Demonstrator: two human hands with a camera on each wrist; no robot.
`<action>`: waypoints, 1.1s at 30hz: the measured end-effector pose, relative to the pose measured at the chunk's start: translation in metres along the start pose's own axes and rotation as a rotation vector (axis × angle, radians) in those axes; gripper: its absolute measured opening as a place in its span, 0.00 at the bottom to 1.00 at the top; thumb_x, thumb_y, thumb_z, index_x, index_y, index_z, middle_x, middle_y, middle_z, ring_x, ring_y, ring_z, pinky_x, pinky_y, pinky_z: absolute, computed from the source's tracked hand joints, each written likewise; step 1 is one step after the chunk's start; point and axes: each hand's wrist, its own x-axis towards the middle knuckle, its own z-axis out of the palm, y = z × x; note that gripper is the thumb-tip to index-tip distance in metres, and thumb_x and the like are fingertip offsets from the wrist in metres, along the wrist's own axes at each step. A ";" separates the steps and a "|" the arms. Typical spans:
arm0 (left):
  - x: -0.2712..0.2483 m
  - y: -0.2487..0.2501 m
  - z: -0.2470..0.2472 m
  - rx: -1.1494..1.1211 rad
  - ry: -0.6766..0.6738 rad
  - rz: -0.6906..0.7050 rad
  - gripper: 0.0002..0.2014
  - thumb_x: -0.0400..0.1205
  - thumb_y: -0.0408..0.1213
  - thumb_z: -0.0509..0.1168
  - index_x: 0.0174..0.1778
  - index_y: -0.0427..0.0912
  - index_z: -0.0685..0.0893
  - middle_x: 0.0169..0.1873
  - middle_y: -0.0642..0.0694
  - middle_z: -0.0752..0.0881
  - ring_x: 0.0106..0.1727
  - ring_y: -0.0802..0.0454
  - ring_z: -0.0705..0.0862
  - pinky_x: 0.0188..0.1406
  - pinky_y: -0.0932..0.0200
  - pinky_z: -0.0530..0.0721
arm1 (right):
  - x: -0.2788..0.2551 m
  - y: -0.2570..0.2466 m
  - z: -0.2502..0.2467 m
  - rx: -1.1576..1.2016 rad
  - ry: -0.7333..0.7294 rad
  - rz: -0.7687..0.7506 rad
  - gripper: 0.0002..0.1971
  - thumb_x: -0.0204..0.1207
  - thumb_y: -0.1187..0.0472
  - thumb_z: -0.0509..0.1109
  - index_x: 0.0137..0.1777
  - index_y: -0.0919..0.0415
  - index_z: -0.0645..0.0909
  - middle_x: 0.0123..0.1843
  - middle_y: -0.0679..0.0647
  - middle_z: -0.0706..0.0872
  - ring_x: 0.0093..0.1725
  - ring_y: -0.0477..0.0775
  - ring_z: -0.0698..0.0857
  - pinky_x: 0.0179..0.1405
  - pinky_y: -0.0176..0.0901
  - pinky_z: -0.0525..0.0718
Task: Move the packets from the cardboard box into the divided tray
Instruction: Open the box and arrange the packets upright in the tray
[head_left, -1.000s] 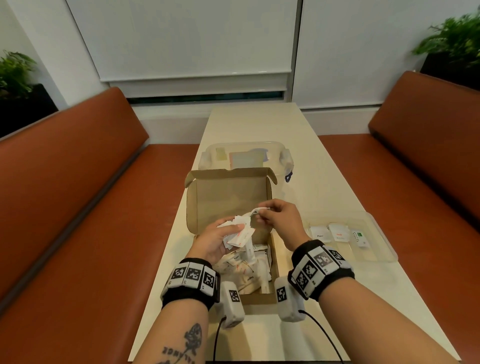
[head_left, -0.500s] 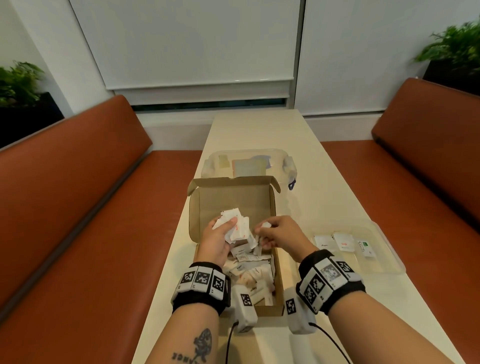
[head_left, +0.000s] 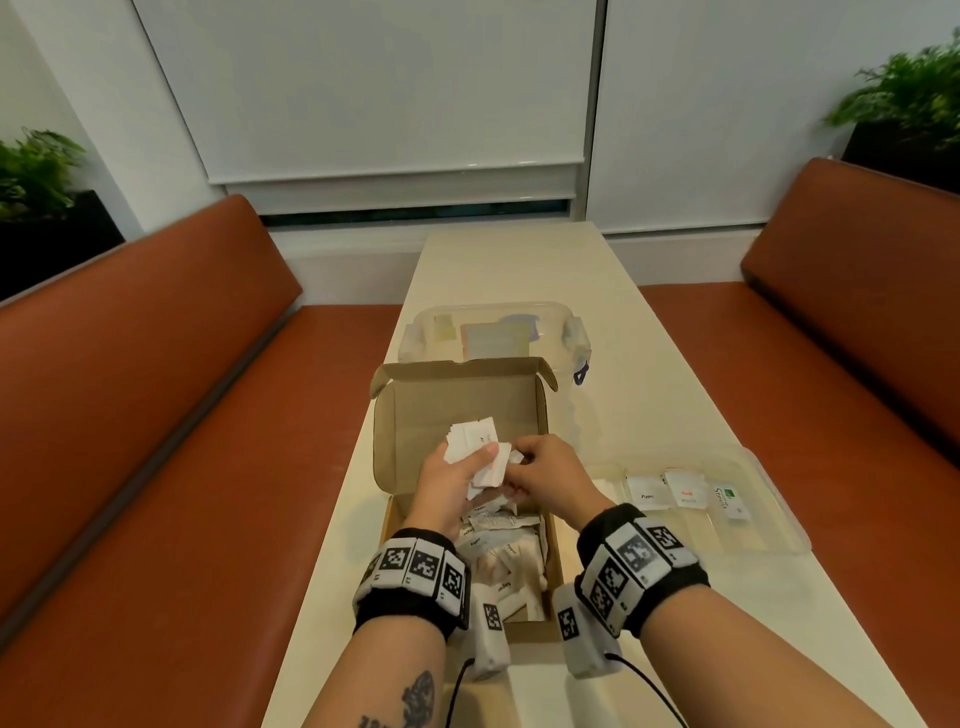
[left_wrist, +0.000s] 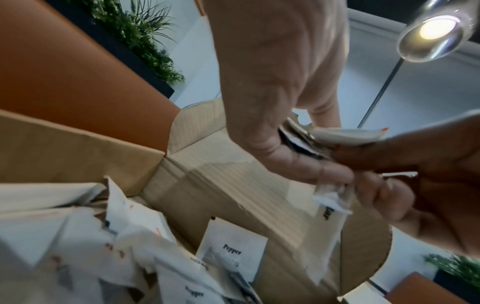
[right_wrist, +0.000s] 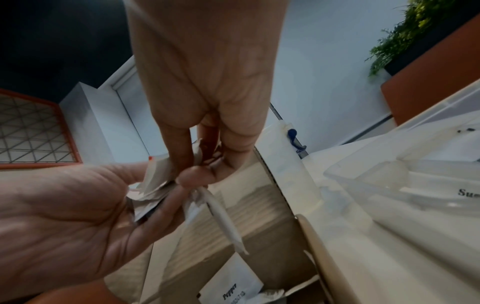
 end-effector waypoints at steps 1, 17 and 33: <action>0.001 -0.001 0.000 -0.004 0.011 0.008 0.15 0.79 0.31 0.70 0.62 0.39 0.80 0.53 0.37 0.88 0.48 0.45 0.87 0.39 0.53 0.90 | 0.000 0.001 -0.001 -0.005 0.005 0.000 0.04 0.73 0.63 0.73 0.38 0.57 0.84 0.30 0.54 0.85 0.27 0.48 0.84 0.34 0.42 0.86; -0.003 -0.006 0.038 0.018 -0.251 -0.044 0.17 0.75 0.36 0.71 0.60 0.40 0.83 0.53 0.39 0.90 0.56 0.42 0.88 0.60 0.44 0.83 | -0.009 0.028 -0.084 0.429 0.266 0.080 0.08 0.71 0.66 0.77 0.46 0.67 0.81 0.41 0.65 0.88 0.35 0.52 0.90 0.34 0.42 0.90; -0.001 -0.026 0.125 0.109 -0.235 -0.059 0.09 0.79 0.30 0.69 0.54 0.38 0.84 0.55 0.33 0.87 0.60 0.34 0.85 0.65 0.36 0.80 | -0.022 0.073 -0.138 0.820 0.320 0.207 0.14 0.73 0.72 0.73 0.56 0.69 0.76 0.43 0.68 0.89 0.38 0.57 0.90 0.41 0.40 0.90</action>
